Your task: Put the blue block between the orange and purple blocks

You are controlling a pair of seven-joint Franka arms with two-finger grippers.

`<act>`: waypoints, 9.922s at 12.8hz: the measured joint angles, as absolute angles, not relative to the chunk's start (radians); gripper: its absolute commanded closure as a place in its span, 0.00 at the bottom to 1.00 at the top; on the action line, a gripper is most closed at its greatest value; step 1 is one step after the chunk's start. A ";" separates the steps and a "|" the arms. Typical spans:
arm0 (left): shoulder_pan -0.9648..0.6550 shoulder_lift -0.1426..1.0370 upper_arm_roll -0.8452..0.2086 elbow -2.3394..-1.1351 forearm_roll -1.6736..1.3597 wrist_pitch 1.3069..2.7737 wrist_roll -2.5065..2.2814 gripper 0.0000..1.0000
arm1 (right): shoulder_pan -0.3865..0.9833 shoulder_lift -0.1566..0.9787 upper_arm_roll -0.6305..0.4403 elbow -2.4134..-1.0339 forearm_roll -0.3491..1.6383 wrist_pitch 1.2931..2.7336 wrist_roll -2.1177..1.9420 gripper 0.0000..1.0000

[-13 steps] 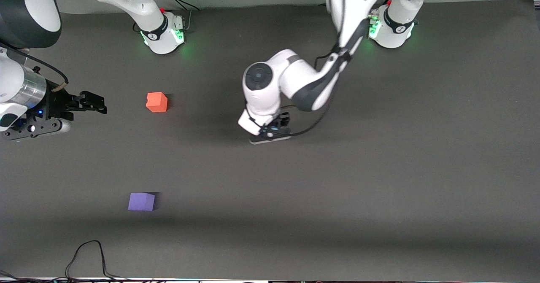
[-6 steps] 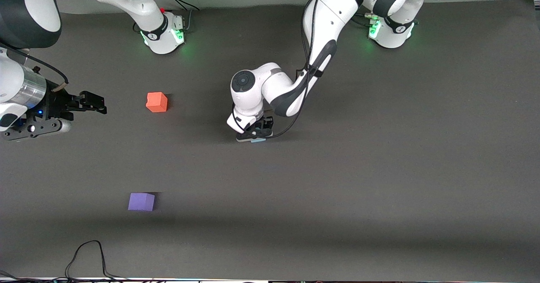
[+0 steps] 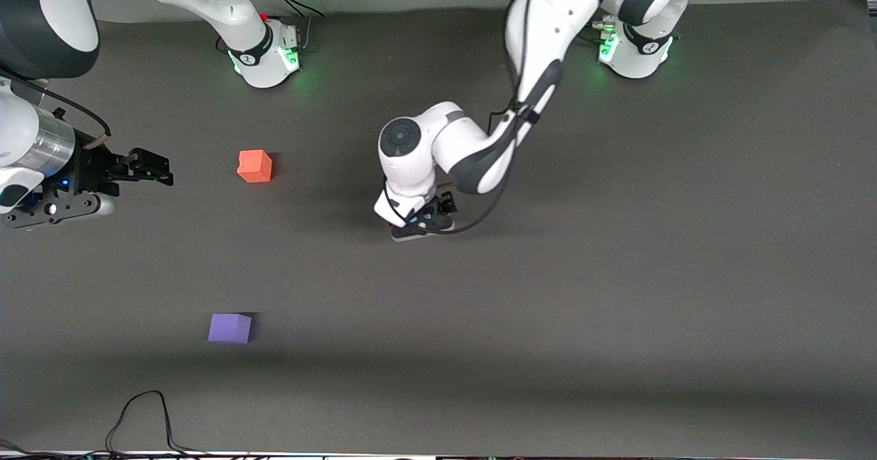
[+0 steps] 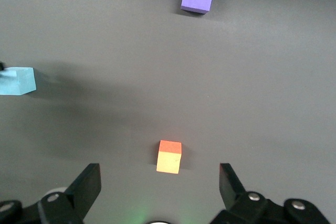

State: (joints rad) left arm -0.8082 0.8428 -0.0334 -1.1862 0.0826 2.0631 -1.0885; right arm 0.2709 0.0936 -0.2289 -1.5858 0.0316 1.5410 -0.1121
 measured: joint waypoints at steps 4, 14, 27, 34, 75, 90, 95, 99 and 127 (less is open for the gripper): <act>-0.579 0.622 -0.053 -1.191 -0.044 1.767 -0.821 0.00 | 0.274 0.094 -0.223 -1.585 0.066 1.542 -0.111 0.00; 0.033 0.247 -0.053 -1.567 -0.049 1.683 -0.105 0.00 | 0.783 0.260 -0.201 -1.414 0.130 1.621 0.526 0.00; -0.032 0.039 0.032 -1.637 -0.016 1.604 -0.012 0.00 | 0.897 0.482 -0.203 -1.656 0.189 2.133 0.539 0.00; -0.030 0.039 0.005 -1.625 -0.015 1.597 -0.013 0.00 | 0.963 0.609 -0.203 -1.828 0.189 2.463 0.507 0.00; -0.055 0.052 0.031 -1.627 -0.013 1.598 -0.011 0.00 | 0.922 0.514 -0.354 -1.646 0.269 2.091 0.229 0.86; -0.056 0.052 0.031 -1.625 -0.013 1.599 -0.009 0.00 | 0.871 0.342 -0.940 -1.571 0.269 1.606 -0.261 0.86; -0.056 0.052 0.031 -1.625 -0.013 1.599 -0.009 0.00 | 0.878 0.313 -0.987 -1.662 0.269 1.635 -0.298 0.86; -0.056 0.052 0.031 -1.625 -0.013 1.599 -0.008 0.00 | 0.913 0.314 -0.983 -1.891 0.270 1.925 -0.298 0.86; -0.056 0.057 0.032 -1.625 -0.013 1.602 -0.008 0.00 | 0.981 0.661 -0.915 -2.207 0.916 2.418 -0.668 0.00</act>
